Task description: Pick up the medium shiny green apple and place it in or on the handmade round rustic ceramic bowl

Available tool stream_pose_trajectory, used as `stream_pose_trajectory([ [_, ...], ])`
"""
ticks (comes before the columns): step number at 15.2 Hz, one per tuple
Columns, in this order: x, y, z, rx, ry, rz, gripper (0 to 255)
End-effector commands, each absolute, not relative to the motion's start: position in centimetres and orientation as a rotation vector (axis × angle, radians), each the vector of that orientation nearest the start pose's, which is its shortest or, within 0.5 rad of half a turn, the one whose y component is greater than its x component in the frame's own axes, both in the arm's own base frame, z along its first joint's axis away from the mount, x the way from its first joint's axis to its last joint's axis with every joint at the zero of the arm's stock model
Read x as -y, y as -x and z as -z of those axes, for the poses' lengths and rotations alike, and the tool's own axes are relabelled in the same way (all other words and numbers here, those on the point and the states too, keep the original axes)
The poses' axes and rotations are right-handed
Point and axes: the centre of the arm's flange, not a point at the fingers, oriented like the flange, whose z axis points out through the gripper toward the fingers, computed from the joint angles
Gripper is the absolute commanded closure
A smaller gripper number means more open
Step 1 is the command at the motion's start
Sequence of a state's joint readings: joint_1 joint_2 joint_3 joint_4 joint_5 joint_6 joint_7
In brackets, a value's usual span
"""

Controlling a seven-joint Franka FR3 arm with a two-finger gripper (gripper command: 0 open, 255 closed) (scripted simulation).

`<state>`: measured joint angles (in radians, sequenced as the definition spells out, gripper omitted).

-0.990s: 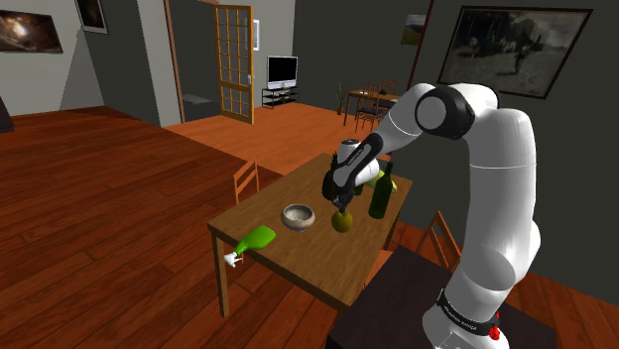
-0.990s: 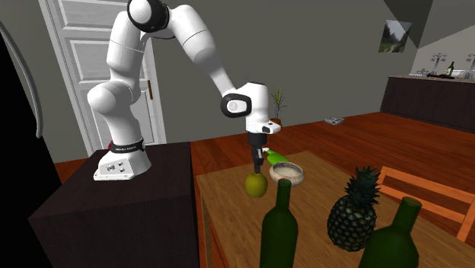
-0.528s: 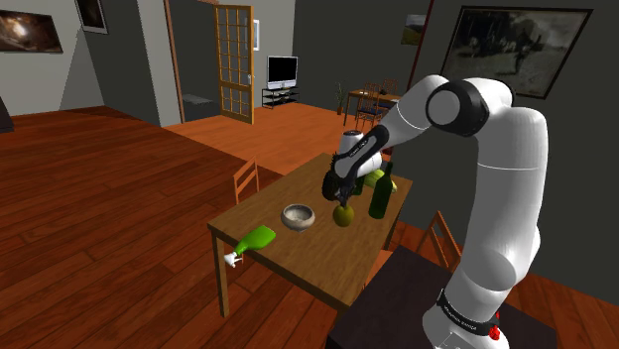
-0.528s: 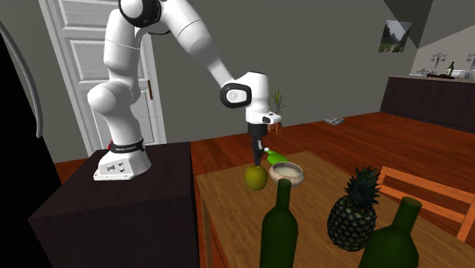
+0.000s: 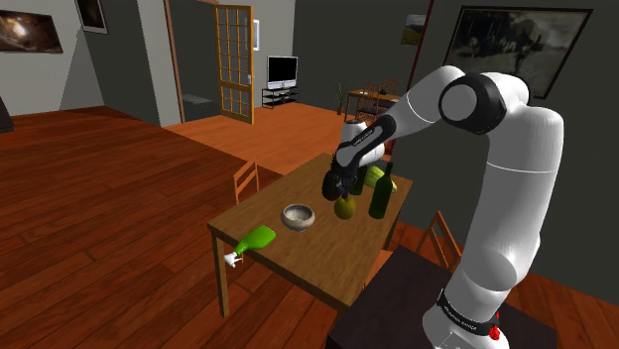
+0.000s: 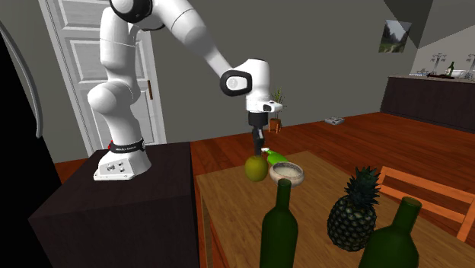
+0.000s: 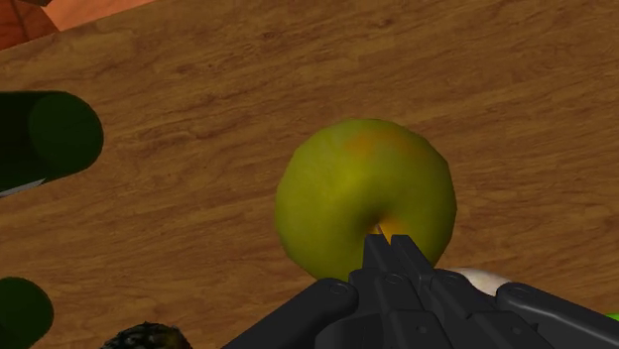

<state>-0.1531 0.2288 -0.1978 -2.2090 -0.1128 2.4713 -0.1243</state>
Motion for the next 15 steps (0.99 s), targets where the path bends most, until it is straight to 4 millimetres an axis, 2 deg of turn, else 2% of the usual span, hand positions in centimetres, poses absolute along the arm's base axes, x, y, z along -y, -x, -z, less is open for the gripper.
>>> stream_pose_trajectory([
  [1,19.1,-52.1,-29.2,-0.217,3.256,0.012,255],
  [9,19.1,-52.1,-33.1,-0.217,3.256,0.012,255],
  [15,16.1,-58.9,-35.8,-0.217,3.256,0.012,255],
])
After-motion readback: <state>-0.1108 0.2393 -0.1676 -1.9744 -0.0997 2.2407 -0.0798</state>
